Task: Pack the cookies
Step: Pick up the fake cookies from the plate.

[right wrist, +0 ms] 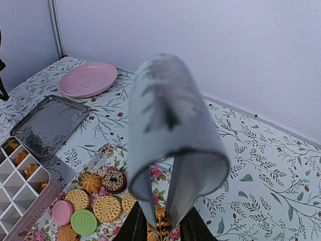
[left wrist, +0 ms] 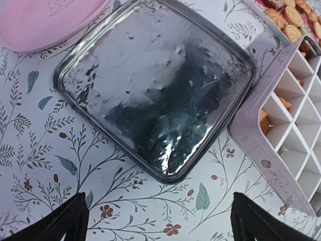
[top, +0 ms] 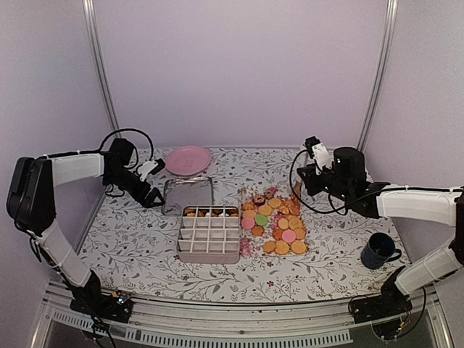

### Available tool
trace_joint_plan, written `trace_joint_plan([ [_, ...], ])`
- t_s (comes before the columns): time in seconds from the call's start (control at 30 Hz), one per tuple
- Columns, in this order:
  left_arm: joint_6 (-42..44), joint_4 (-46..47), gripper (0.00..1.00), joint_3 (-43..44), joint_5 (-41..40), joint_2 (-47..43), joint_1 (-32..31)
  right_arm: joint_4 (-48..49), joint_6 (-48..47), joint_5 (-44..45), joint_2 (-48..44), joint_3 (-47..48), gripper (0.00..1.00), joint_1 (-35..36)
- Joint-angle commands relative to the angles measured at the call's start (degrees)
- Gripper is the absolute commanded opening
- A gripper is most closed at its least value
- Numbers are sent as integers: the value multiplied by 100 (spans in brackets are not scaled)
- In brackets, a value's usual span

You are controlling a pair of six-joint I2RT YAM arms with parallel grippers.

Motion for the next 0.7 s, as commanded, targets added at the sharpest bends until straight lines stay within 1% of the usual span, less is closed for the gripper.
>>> trace_joint_plan([
  [0.0,-22,90,99,20,56,27,-14,68,-33,-191,-194,61,15,-56],
  [0.1,-18,90,99,19,56,20,-15,47,-31,-213,-193,129,15,-56],
  [0.13,-22,85,99,19,51,7,-14,22,-59,-252,-192,146,20,-56],
  [0.2,-18,89,99,15,55,-4,-17,-43,-91,-357,-173,177,33,-56],
  [0.23,-14,90,99,7,50,-5,-18,-66,-92,-388,-167,175,35,-56],
  [0.4,-3,89,99,-11,57,13,-13,9,19,-644,-104,99,39,-56],
  [0.67,5,90,99,-16,46,-32,-13,246,207,-896,146,304,39,22],
])
